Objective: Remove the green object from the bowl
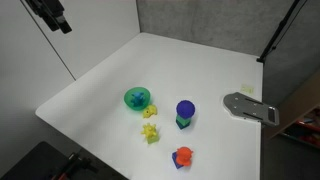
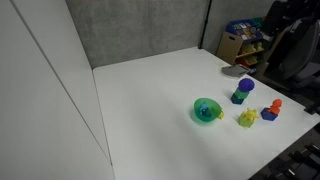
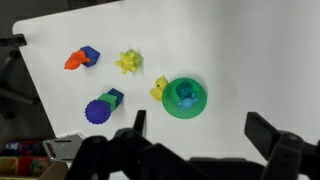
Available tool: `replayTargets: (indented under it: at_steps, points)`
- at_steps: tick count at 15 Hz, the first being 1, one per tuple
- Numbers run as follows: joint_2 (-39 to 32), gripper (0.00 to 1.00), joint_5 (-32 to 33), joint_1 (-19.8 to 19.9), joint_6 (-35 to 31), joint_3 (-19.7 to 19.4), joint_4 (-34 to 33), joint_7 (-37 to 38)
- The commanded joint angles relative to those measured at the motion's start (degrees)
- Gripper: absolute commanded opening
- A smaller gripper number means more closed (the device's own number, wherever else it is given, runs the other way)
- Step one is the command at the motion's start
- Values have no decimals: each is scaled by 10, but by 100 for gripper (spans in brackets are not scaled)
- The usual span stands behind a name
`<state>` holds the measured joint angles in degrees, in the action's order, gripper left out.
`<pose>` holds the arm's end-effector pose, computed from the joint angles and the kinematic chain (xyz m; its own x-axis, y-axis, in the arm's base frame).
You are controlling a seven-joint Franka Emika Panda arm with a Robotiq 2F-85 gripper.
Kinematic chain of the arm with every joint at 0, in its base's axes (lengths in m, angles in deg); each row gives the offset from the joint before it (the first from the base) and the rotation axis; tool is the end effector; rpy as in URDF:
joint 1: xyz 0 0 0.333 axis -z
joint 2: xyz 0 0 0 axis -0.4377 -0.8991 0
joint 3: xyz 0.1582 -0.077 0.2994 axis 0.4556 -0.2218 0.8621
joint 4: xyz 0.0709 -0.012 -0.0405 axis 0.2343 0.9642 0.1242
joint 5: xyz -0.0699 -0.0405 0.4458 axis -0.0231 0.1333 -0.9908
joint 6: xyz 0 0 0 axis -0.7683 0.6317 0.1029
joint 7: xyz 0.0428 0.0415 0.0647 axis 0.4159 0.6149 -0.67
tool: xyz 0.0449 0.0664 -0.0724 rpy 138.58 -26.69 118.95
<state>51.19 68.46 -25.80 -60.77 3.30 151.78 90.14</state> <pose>0.4713 0.1531 0.5383 0.9773 -0.2038 0.0584 -0.2111 -0.9609 0.1789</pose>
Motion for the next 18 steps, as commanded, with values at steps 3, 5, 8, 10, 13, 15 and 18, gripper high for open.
replayTargets:
  at_steps: [3, 5, 8, 10, 13, 15, 18]
  points:
    - [-2, 100, 5, -17, 2, -14, -2, 5]
    - [-2, 100, 5, -17, 2, -14, -2, 5]
    - [-2, 100, 5, -17, 2, -14, -2, 5]
    - [-3, 100, 4, -17, 0, -15, -2, 1]
    - [-7, 100, 4, -21, -12, -23, -5, -8]
    - [-14, 100, 4, -22, -27, -29, -7, -14]
    - [-29, 100, 2, -21, -59, -42, -10, -25]
